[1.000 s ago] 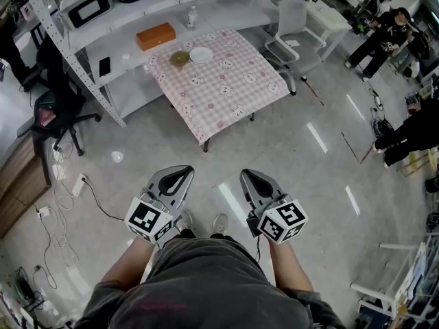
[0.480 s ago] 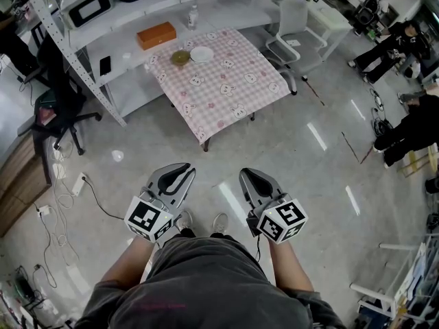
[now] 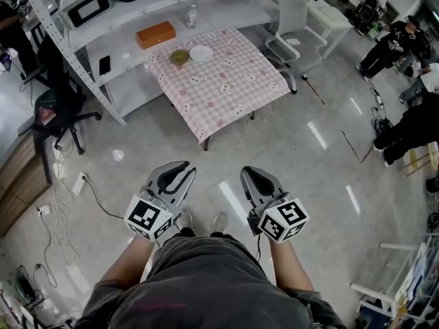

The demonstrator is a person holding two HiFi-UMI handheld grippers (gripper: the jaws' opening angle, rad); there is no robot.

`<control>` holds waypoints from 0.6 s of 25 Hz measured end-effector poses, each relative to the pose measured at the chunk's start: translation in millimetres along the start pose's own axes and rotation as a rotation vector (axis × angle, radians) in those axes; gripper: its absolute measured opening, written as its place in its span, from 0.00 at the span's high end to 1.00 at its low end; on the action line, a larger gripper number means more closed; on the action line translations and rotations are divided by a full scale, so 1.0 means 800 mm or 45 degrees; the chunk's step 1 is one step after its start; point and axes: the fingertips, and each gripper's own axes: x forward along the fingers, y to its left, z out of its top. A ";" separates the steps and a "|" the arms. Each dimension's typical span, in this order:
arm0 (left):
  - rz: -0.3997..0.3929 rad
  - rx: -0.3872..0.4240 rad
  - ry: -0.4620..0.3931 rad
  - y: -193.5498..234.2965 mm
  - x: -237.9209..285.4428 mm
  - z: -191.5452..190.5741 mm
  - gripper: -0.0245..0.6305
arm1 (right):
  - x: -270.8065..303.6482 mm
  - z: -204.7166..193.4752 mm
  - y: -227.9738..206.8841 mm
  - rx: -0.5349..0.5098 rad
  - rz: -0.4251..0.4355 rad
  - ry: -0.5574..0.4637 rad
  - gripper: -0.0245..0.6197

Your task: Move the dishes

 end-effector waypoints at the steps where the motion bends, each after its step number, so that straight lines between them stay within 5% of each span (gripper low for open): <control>1: 0.000 0.000 0.000 0.000 0.000 0.000 0.85 | 0.000 0.000 0.000 0.003 0.002 -0.002 0.97; 15: 0.028 0.000 0.011 -0.005 0.005 -0.004 0.83 | -0.002 0.000 -0.006 0.007 0.044 0.002 0.88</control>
